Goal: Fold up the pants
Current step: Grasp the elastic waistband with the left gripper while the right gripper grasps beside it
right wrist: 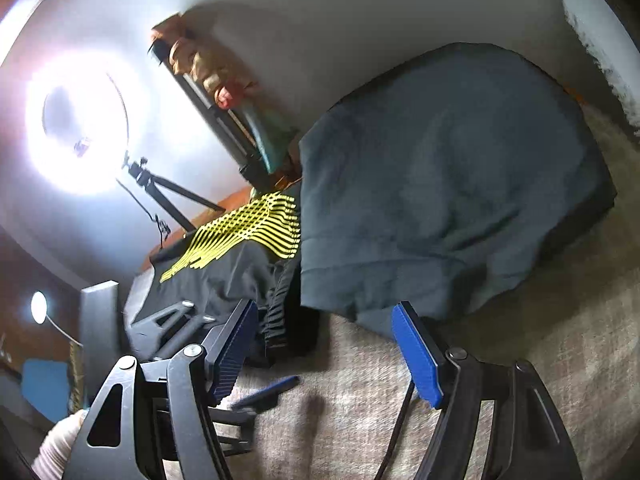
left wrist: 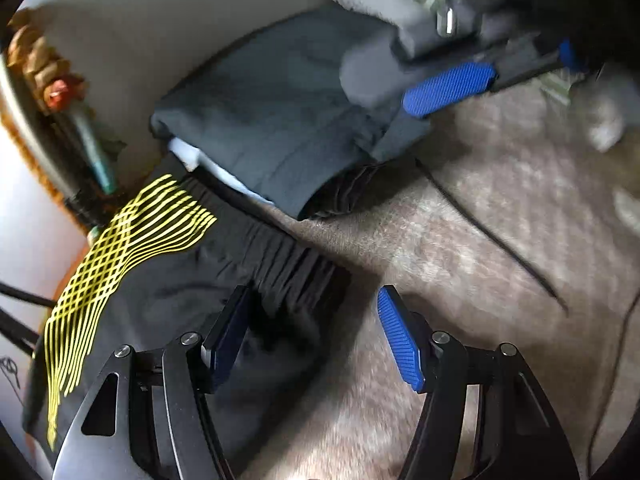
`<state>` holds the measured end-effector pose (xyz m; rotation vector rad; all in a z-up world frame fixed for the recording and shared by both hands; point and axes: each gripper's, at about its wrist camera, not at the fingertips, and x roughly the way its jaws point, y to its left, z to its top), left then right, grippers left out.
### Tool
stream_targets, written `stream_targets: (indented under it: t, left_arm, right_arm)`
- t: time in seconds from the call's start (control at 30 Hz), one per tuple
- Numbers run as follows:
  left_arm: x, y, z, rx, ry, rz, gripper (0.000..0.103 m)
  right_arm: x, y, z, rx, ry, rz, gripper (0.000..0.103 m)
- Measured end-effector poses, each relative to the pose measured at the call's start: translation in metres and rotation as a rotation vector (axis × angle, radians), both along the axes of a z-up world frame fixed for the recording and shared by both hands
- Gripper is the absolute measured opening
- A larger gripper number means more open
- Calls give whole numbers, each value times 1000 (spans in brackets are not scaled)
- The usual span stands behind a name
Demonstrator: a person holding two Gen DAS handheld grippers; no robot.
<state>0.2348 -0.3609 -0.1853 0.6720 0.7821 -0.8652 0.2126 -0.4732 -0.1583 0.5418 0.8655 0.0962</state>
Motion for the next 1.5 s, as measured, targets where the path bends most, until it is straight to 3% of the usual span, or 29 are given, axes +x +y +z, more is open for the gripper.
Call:
stream_targets:
  t: [0.07,0.1,0.13,0.23,0.43,0.63,0.8,0.93,1.0,1.13,1.2,1.5]
  left_arm:
    - [2,0,-3,-18,-5,-9,64]
    - [6,1,-4,-35,22,-7,58]
    - [11,4,-3,-54,42,4,41]
    - [25,18,4,-129,94,35,21]
    - [39,65,38,-371,164,124,18]
    - [36,78,45,-419,165,133,18]
    - [27,83,44,-436,158,123,18]
    - [26,91,47,-460,168,126,18]
    - [26,96,50,-469,168,126,18]
    - [26,100,55,-489,172,130,17]
    - [23,101,58,-506,182,127,17]
    - [-35,82,99,-570,197,6,17]
  right_arm:
    - [1,-5,-1,33,0,-8,74]
    - [1,-8,-1,47,-2,-8,74]
    - [0,-11,0,53,-3,-7,74]
    - [3,-11,1,62,-3,-2,74]
    - [20,0,-1,166,7,22,76]
    - [54,28,-10,273,42,60,77]
    - [86,37,-33,386,100,20,77]
    - [108,46,-46,405,139,1,76]
    - [117,50,-51,402,153,-17,68]
    - [129,55,-55,415,141,-45,22]
    - [126,58,-46,415,98,-46,14]
    - [60,59,27,207,-31,-12,10]
